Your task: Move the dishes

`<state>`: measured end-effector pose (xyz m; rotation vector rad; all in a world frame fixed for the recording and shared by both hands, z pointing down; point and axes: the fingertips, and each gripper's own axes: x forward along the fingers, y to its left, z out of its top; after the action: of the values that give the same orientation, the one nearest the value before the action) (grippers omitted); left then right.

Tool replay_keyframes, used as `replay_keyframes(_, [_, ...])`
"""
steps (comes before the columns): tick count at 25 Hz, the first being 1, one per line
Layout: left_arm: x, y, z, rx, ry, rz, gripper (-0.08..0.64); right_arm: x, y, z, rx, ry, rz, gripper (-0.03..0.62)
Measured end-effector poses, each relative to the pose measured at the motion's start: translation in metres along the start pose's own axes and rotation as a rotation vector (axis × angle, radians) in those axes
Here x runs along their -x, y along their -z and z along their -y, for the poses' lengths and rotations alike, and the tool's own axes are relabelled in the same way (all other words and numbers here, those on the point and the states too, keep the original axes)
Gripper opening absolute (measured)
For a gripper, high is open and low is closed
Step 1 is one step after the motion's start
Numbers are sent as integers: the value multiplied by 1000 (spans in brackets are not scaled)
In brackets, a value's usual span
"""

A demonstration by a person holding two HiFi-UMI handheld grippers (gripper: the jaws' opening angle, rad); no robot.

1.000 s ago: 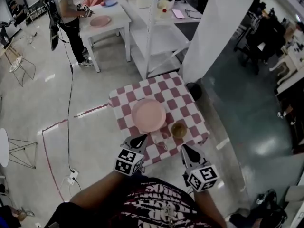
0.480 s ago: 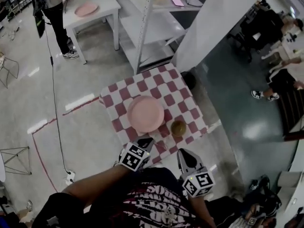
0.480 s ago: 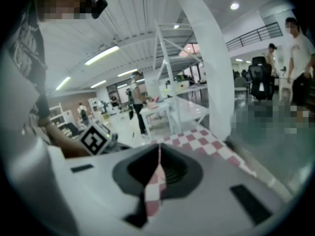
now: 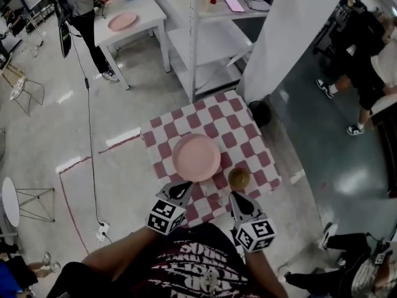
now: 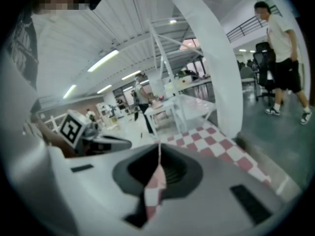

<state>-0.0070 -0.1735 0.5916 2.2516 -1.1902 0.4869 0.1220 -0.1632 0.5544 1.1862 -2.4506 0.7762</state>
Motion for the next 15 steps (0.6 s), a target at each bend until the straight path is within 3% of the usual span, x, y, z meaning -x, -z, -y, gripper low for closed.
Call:
replay_keyframes(4, [42,-34,-23,-71,-199,149,31,-31,-23,-13,67,-131,28,35])
replay_keyframes(9, [81,-52,-25,-109,-354,289,31,-40,-38,-25,211,-175,68,37])
replay_keyframes(12, [92,-58,-27,-135,-389,333,31,-45,-40,-30,227,-195,83,37])
replay_keyframes(15, [91,-57,-33,-145,-370,315,31,-50,-42,-30,209,-187,85,37])
